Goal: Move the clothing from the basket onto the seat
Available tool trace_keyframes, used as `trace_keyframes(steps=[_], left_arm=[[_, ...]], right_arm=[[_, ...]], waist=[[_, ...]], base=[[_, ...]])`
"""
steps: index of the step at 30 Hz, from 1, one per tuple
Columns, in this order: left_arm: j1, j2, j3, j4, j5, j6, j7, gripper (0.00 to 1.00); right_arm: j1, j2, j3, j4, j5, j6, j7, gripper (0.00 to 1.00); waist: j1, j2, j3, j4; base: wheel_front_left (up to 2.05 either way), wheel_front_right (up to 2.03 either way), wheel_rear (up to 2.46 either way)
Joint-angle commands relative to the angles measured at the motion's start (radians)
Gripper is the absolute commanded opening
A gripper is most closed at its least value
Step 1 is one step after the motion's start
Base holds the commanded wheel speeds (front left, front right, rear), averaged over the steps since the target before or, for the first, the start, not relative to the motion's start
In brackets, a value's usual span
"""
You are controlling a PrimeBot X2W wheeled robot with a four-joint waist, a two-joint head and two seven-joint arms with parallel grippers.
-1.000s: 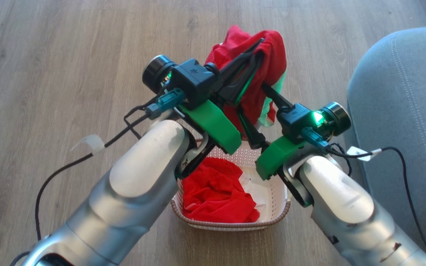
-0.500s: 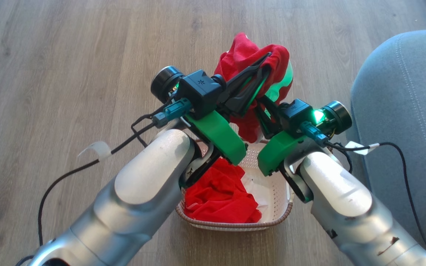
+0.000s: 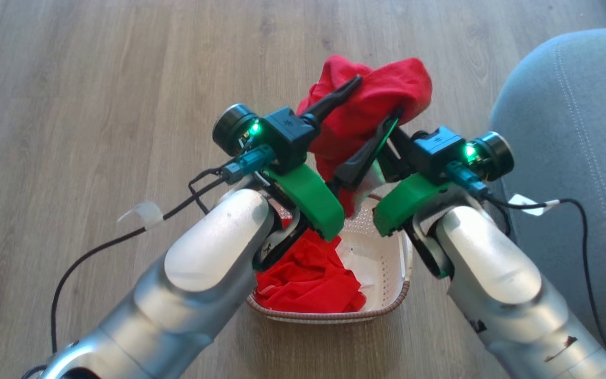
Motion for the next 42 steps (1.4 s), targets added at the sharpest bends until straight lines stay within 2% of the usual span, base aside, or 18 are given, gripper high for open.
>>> trace_keyframes(steps=[1,6,15,29,38,42], left_arm=[[-0.031,0.021,0.02,-0.017,-0.008,-0.006,-0.005,1.0],[-0.036,0.048,0.001,0.001,-0.028,-0.006,-0.005,1.0],[-0.027,0.094,-0.019,0.017,-0.042,-0.006,-0.005,1.0],[0.071,0.137,0.032,-0.039,-0.038,-0.006,-0.005,1.0],[0.11,0.149,0.053,-0.072,-0.022,-0.006,-0.005,1.0],[0.111,0.148,0.049,-0.088,-0.016,-0.006,-0.005,1.0]], right_arm=[[0.001,0.019,-0.015,-0.05,-0.006,0.007,-0.005,0.0],[0.03,0.007,-0.067,-0.096,-0.013,0.007,-0.005,0.0],[0.072,-0.007,-0.143,-0.164,-0.019,0.007,-0.005,0.0],[0.151,-0.005,-0.222,-0.277,-0.006,0.007,-0.005,0.0],[0.175,-0.001,-0.232,-0.301,0.006,0.007,-0.005,0.0],[0.195,0.004,-0.265,-0.328,0.002,0.007,-0.005,0.0]], waist=[[0.0,0.0,0.005,-0.009],[0.0,0.0,0.014,-0.044],[0.0,0.0,0.02,-0.148],[0.0,0.0,0.005,-0.407],[0.0,0.0,0.006,-0.541],[0.0,0.0,0.024,-0.565]], base=[[0.0,0.0,0.0],[0.0,0.0,0.0],[0.0,0.0,0.0],[0.0,0.0,0.0],[0.0,0.0,0.0],[0.0,0.0,0.0]])
